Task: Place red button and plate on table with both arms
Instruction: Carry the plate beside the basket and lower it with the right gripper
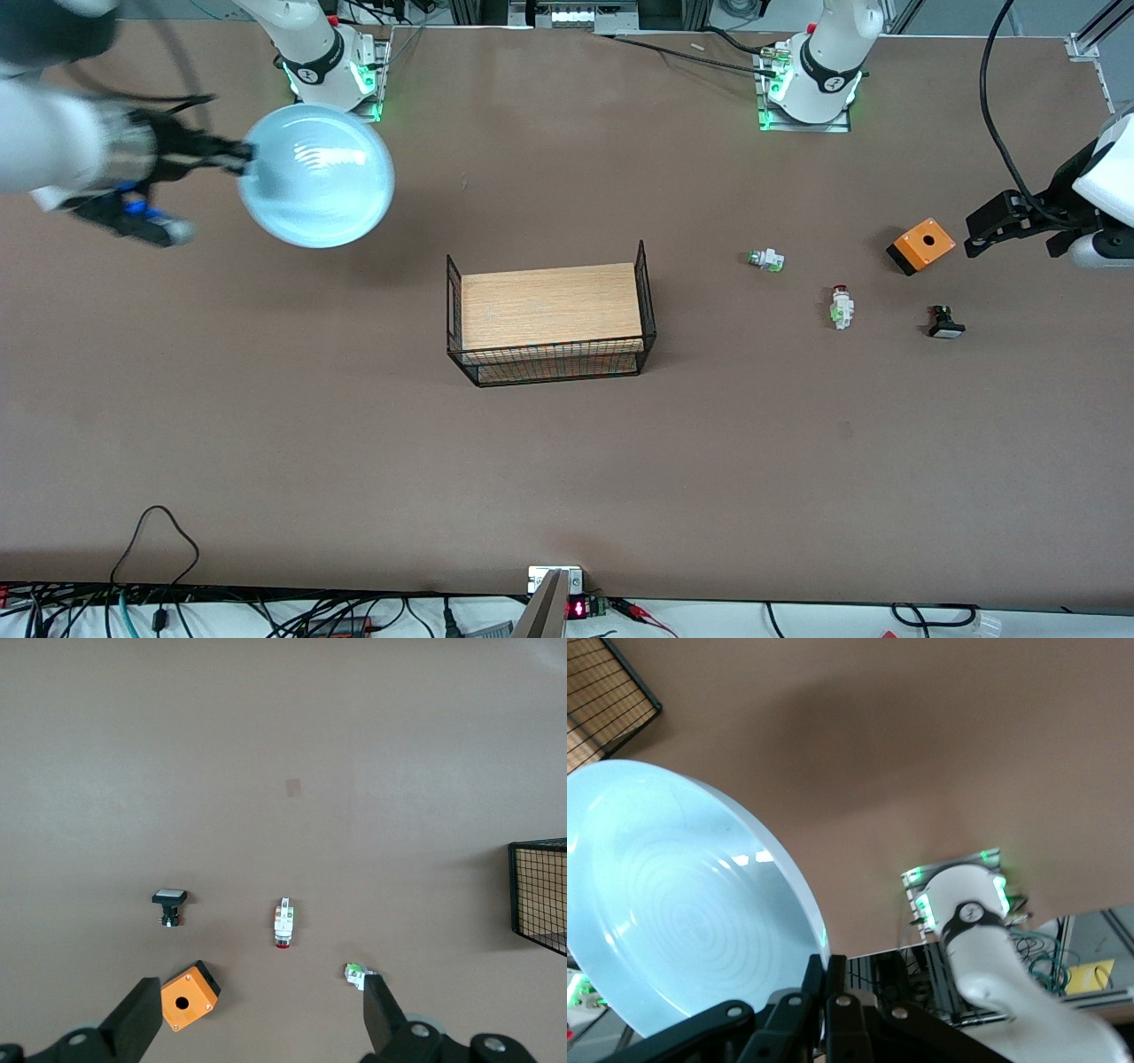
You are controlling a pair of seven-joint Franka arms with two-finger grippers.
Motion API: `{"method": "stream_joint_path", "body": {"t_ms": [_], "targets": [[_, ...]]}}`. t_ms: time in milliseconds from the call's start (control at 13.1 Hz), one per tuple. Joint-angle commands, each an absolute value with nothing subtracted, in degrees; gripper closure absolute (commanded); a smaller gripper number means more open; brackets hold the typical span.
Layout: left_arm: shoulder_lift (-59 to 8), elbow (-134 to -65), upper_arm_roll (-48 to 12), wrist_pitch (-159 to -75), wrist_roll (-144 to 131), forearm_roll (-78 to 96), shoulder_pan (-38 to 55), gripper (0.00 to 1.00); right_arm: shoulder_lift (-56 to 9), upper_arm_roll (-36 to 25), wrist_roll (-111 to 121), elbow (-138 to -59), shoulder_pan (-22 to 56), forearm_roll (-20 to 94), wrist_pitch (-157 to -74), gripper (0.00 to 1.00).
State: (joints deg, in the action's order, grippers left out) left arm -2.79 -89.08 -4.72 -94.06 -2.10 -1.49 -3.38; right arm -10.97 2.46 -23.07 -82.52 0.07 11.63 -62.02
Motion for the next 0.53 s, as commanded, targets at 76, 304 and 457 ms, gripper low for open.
{"method": "stream_joint_path", "body": {"t_ms": [76, 304, 457], "targets": [[-3.0, -89.1, -4.7, -92.3, -2.4, -0.1, -3.7, 0.0, -14.8, 3.6, -8.0, -82.6, -7.3, 7.8, -64.8, 1.0], [-3.1, -89.2, -4.7, -92.1, -2.4, -0.2, -3.7, 0.0, -18.2, 3.6, -1.2, -82.6, -10.5, 7.9, -69.2, 1.0], [-3.1, -89.3, -4.7, -92.0, -2.4, -0.1, -3.8, 0.0, -21.1, 3.6, 2.6, -82.6, -11.9, 7.9, -72.8, 1.0]]}}
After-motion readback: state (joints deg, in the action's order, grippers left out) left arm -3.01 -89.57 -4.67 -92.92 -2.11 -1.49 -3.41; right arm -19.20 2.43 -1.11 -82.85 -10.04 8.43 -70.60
